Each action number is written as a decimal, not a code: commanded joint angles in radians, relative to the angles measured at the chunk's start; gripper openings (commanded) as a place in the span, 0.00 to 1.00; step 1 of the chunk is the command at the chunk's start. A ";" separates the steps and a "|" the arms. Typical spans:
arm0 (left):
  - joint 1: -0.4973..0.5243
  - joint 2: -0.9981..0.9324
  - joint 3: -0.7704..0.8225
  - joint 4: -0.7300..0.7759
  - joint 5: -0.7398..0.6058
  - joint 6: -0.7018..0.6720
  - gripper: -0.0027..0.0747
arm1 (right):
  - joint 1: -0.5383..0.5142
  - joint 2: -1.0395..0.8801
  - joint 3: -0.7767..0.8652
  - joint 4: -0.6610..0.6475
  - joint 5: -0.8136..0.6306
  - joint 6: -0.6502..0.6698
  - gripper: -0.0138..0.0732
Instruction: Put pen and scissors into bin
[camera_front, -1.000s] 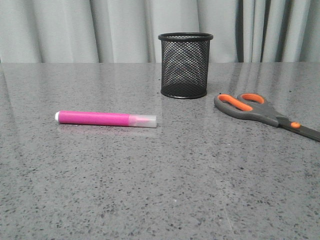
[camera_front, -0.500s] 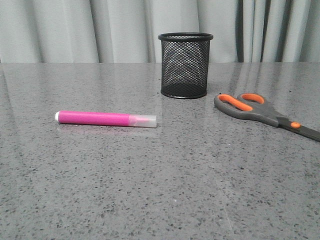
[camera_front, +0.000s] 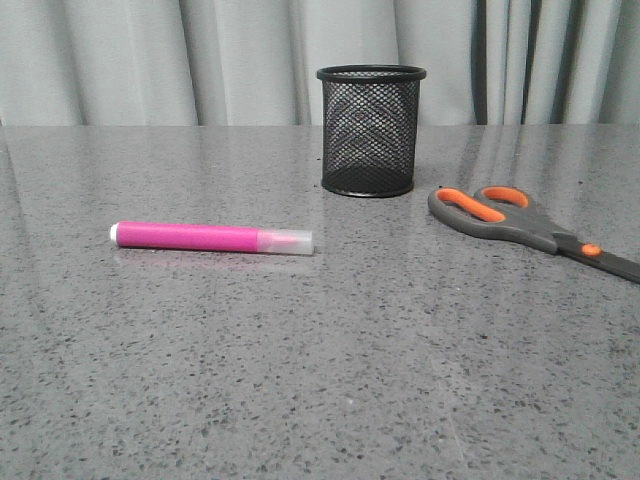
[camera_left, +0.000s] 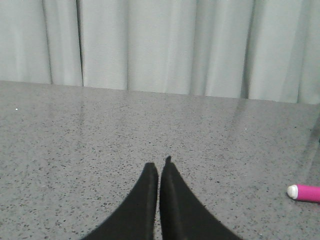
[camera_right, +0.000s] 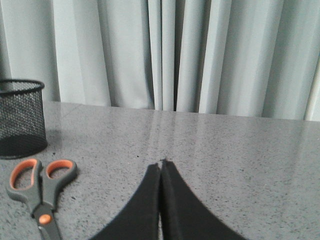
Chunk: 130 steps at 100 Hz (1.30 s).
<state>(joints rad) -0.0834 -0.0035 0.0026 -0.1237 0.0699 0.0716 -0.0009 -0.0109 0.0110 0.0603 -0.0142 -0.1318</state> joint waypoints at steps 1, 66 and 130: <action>0.002 -0.032 0.043 -0.064 -0.082 -0.007 0.01 | -0.009 -0.019 0.013 0.045 -0.090 0.016 0.08; 0.002 -0.018 -0.079 -0.507 0.005 0.005 0.01 | -0.009 0.029 -0.124 0.053 0.127 0.381 0.08; 0.002 0.633 -0.611 -0.296 0.455 0.215 0.01 | -0.009 0.724 -0.649 0.068 0.599 0.125 0.08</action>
<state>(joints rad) -0.0834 0.5680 -0.5475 -0.3873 0.5626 0.2679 -0.0009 0.6673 -0.5718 0.1134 0.6211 0.0455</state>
